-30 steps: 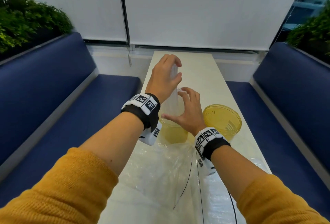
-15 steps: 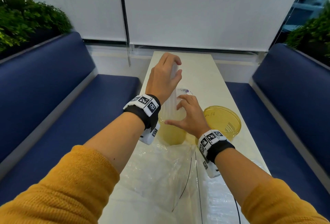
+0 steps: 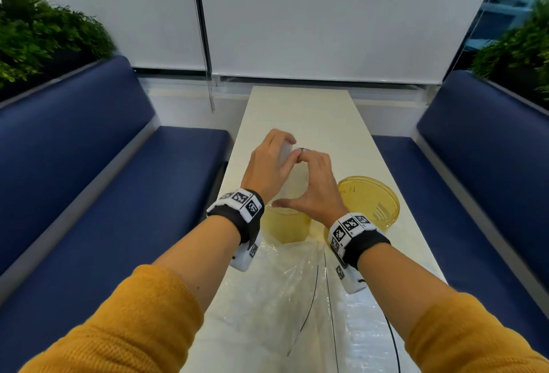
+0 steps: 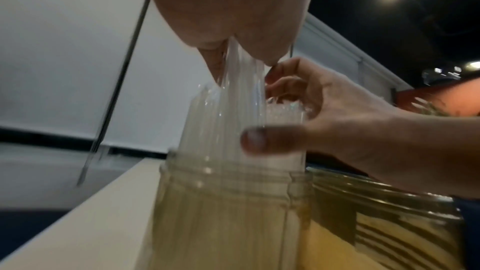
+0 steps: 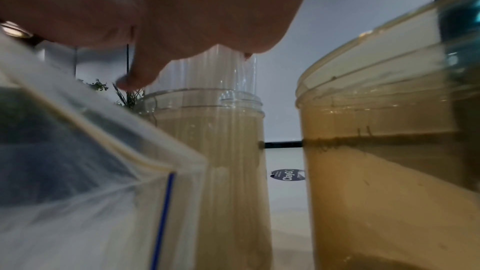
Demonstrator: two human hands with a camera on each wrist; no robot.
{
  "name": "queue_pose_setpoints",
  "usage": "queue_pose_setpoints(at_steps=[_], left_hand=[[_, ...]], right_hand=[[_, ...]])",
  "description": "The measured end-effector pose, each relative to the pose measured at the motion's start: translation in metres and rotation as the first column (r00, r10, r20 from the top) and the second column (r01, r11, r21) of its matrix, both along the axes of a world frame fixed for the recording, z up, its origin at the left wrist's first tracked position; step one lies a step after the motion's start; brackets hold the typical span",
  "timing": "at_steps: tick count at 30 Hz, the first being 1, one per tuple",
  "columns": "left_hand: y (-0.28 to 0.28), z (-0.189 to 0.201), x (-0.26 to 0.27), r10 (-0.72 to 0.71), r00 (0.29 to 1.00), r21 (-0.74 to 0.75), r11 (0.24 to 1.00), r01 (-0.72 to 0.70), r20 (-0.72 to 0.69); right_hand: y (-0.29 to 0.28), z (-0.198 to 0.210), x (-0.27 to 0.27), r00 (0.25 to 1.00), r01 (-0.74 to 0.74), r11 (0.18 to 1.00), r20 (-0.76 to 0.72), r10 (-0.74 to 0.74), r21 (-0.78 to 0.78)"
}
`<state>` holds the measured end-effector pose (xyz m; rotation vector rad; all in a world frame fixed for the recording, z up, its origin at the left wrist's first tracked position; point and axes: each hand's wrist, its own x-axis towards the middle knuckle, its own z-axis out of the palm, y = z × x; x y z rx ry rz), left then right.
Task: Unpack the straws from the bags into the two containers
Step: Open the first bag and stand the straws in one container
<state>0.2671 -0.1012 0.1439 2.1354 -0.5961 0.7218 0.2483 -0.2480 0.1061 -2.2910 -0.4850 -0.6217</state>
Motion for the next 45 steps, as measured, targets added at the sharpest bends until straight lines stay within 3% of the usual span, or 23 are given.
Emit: queue_pose_setpoints(at_steps=[2, 4, 7, 9, 12, 14, 16, 18, 20, 25, 29, 34, 39, 43, 45], left_hand=[[0.002, -0.016, -0.003, 0.004, 0.999, 0.037, 0.999, -0.002, -0.054], [0.005, -0.030, -0.005, 0.016, 0.995, 0.151, 0.989, -0.001, -0.098], [0.012, -0.041, -0.006, 0.037, 0.972, 0.328, 0.944, 0.043, -0.233], [0.016, -0.040, -0.008, 0.009, 0.964, 0.378, 0.921, 0.096, -0.266], [0.013, -0.024, -0.008, -0.046, 0.979, 0.137, 0.988, 0.075, -0.201], [0.009, -0.011, 0.002, 0.019, 0.984, 0.086, 0.996, -0.004, -0.175], [0.007, -0.008, 0.012, 0.074, 0.958, 0.274, 0.962, 0.005, -0.278], [0.007, -0.016, 0.017, 0.106, 0.897, 0.457, 0.882, 0.114, -0.428], [0.008, -0.022, 0.018, 0.096, 0.861, 0.491, 0.851, 0.190, -0.499], [0.008, -0.017, 0.022, 0.145, 0.929, 0.454, 0.891, 0.027, -0.341], [0.012, -0.034, 0.015, 0.092, 0.866, 0.391, 0.912, 0.125, -0.492], [0.013, -0.021, 0.013, 0.167, 0.900, 0.404, 0.915, 0.010, -0.402], [0.020, -0.010, -0.006, 0.088, 0.841, 0.331, 0.937, 0.111, -0.534], [0.038, 0.003, -0.035, 0.100, 0.959, 0.137, 0.988, -0.065, -0.267], [0.049, 0.003, -0.060, 0.132, 0.983, 0.074, 0.990, -0.124, -0.128]], right_hand=[[-0.002, -0.001, 0.001, 0.989, 0.020, 1.000, 0.145, -0.017, -0.016], [-0.003, 0.000, 0.004, 0.980, 0.048, 0.995, 0.197, -0.030, -0.084], [-0.004, -0.002, 0.009, 0.995, 0.047, 0.976, 0.092, -0.028, -0.211], [-0.004, -0.003, 0.010, 1.000, 0.000, 0.984, -0.030, -0.005, -0.176], [-0.004, 0.005, 0.010, 1.000, -0.009, 0.985, -0.024, 0.005, -0.172], [0.000, 0.014, 0.014, 1.000, 0.024, 0.975, 0.011, -0.022, -0.220], [0.003, 0.017, 0.022, 0.998, 0.048, 0.959, -0.026, -0.058, -0.279], [0.007, 0.010, 0.029, 0.992, 0.024, 0.942, -0.112, -0.065, -0.335], [0.009, 0.006, 0.031, 0.986, -0.026, 0.916, -0.164, -0.043, -0.400], [0.014, 0.024, 0.033, 0.991, 0.066, 0.916, -0.084, -0.108, -0.396], [0.019, 0.009, 0.030, 0.978, 0.002, 0.884, -0.185, -0.100, -0.468], [0.018, 0.023, 0.030, 0.980, 0.116, 0.877, -0.089, -0.176, -0.466], [0.012, 0.018, 0.021, 0.981, 0.068, 0.885, -0.133, -0.145, -0.461], [-0.011, 0.048, -0.015, 0.980, 0.154, 0.947, -0.080, -0.183, -0.283], [-0.032, 0.057, -0.048, 0.966, 0.208, 0.952, -0.108, -0.236, -0.223]])
